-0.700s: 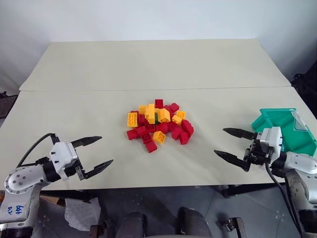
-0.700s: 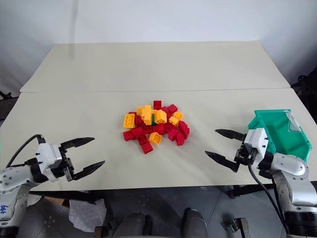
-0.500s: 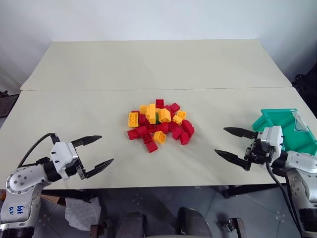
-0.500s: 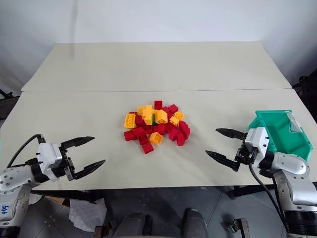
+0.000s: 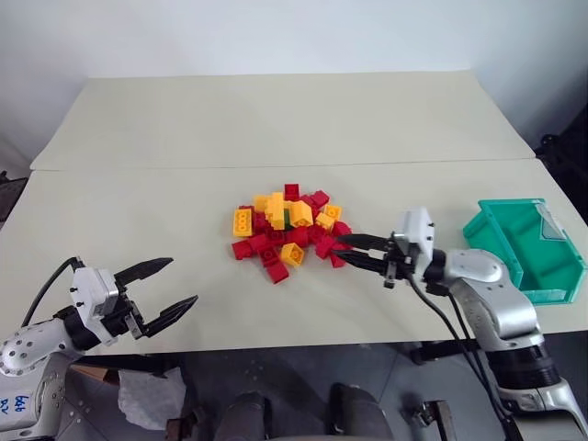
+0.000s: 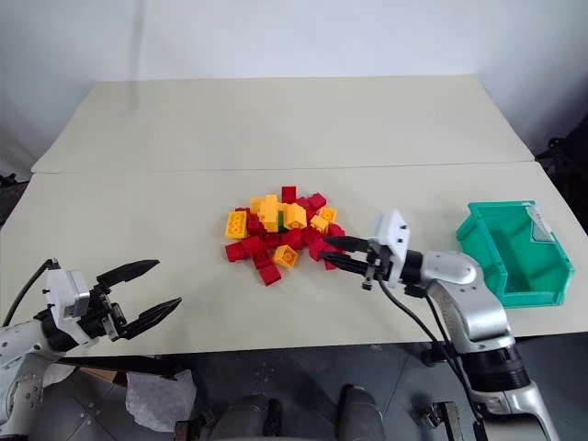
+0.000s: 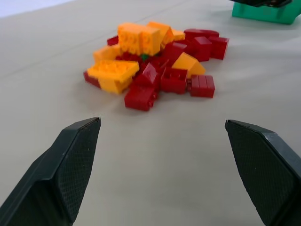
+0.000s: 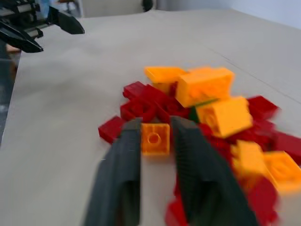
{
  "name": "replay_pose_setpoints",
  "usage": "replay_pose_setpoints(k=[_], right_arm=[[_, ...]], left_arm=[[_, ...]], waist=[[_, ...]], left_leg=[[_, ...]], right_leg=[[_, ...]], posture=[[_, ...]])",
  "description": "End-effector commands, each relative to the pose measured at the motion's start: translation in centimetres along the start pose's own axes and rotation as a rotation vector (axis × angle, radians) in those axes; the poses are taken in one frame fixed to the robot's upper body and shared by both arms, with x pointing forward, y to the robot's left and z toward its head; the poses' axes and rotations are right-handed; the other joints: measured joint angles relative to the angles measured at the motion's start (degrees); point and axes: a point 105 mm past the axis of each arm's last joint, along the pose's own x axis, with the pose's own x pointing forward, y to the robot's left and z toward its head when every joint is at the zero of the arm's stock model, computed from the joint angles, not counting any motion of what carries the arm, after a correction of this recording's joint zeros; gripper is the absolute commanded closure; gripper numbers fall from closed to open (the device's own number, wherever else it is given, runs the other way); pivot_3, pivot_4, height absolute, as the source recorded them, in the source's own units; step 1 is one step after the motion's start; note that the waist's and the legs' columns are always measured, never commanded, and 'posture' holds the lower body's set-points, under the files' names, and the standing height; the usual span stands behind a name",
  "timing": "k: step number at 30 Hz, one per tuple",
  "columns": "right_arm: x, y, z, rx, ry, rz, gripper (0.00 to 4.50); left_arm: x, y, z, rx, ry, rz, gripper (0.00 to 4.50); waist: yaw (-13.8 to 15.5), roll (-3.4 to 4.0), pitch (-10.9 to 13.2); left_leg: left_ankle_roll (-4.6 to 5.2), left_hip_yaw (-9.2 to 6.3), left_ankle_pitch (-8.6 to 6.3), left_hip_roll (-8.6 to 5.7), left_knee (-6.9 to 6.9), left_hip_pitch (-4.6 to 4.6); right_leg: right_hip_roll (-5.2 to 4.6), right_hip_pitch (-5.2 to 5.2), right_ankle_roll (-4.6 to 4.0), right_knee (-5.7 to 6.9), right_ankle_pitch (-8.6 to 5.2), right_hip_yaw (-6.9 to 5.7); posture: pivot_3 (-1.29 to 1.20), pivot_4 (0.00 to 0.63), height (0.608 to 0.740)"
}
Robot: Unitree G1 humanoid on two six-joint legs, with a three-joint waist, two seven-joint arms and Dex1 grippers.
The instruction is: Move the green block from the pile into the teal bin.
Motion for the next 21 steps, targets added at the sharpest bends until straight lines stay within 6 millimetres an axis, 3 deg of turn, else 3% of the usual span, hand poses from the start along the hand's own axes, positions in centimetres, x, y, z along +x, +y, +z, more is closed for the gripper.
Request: replay_pose_setpoints(k=[1, 7, 11, 17, 21], right_arm=[[3.7, 0.3, 0.2, 0.016, 0.037, 0.103, 4.47], [8.9, -1.8, 0.4, 0.006, 0.081, 0.070, 4.47], [10.8, -3.7, 0.2, -0.008, 0.120, 0.015, 4.47], [11.2, -7.7, -0.3, -0.052, 0.173, -0.133, 4.47], [11.0, -9.0, -0.3, -0.059, 0.171, -0.187, 4.47]], left_arm=[[0.8, -0.7, 1.1, 0.022, -0.046, 0.003, 0.00], [2.4, -1.5, 2.0, 0.026, -0.083, -0.013, 0.00], [2.7, -1.4, 2.3, 0.030, -0.094, -0.004, 0.00], [3.1, -1.4, 2.5, 0.032, -0.105, 0.001, 0.00], [3.2, -1.3, 2.5, 0.032, -0.107, -0.001, 0.00]], waist=[[-0.20, 0.00, 0.00], [-0.31, 0.01, 0.00], [-0.85, 0.01, 0.00], [-1.97, 0.01, 0.00], [-2.12, 0.02, 0.00]], left_leg=[[0.00, -0.01, 0.00, 0.00, 0.00, 0.00], [-0.04, -0.03, -0.01, 0.03, 0.01, 0.03], [-0.08, -0.03, -0.03, 0.03, 0.00, -0.01], [-0.13, -0.02, -0.05, 0.06, 0.00, 0.01], [-0.15, -0.01, -0.06, 0.10, 0.00, 0.00]], right_leg=[[0.00, -0.01, 0.00, -0.01, 0.00, 0.04], [0.03, -0.10, -0.03, 0.20, 0.01, 0.03], [0.05, -0.17, -0.03, 0.30, 0.01, 0.01], [0.10, -0.19, -0.04, 0.40, 0.01, -0.03], [0.13, -0.19, -0.05, 0.41, 0.00, -0.03]], posture=[[0.00, 0.150, 0.740], [0.00, 0.150, 0.740], [0.00, 0.150, 0.740], [0.00, 0.150, 0.740], [0.00, 0.150, 0.740]])
